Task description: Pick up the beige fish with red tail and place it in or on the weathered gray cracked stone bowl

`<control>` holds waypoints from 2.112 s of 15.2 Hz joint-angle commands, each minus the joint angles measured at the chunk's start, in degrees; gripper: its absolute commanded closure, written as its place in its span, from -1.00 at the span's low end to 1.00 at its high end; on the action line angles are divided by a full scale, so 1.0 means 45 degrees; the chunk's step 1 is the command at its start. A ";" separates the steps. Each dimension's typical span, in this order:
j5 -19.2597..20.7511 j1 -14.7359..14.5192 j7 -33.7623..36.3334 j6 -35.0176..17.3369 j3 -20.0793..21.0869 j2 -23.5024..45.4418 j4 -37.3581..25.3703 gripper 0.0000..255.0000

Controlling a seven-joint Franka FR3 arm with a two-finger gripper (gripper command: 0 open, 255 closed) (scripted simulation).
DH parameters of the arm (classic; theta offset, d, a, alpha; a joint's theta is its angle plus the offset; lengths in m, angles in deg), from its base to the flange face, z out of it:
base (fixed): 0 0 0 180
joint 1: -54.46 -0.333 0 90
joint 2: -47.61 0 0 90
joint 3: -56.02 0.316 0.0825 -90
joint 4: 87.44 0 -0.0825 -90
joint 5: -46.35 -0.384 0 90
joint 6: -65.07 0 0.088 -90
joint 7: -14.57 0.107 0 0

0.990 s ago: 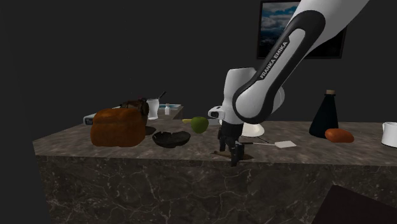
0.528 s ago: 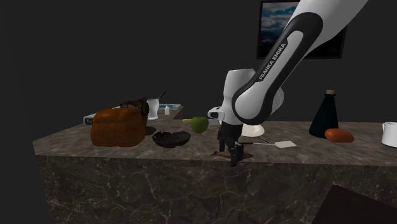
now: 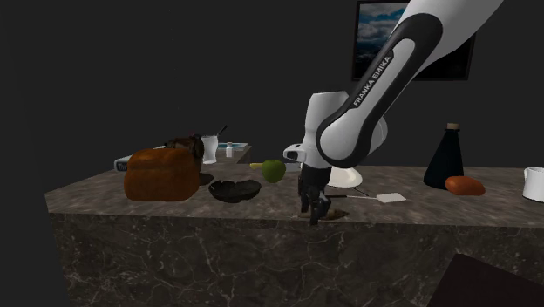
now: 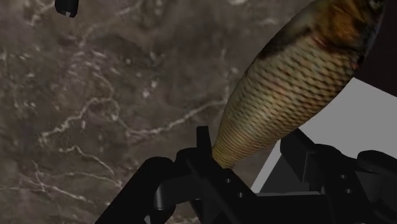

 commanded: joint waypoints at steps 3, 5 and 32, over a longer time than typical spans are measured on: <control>0.0028 0.0008 0.0034 -0.0138 -0.0024 0.0111 0.0161 1.00; 0.0146 -0.0030 0.0096 0.0198 -0.0076 -0.0221 0.0151 1.00; 0.0071 -0.0393 0.0293 0.4411 0.0057 -0.0851 -0.3417 1.00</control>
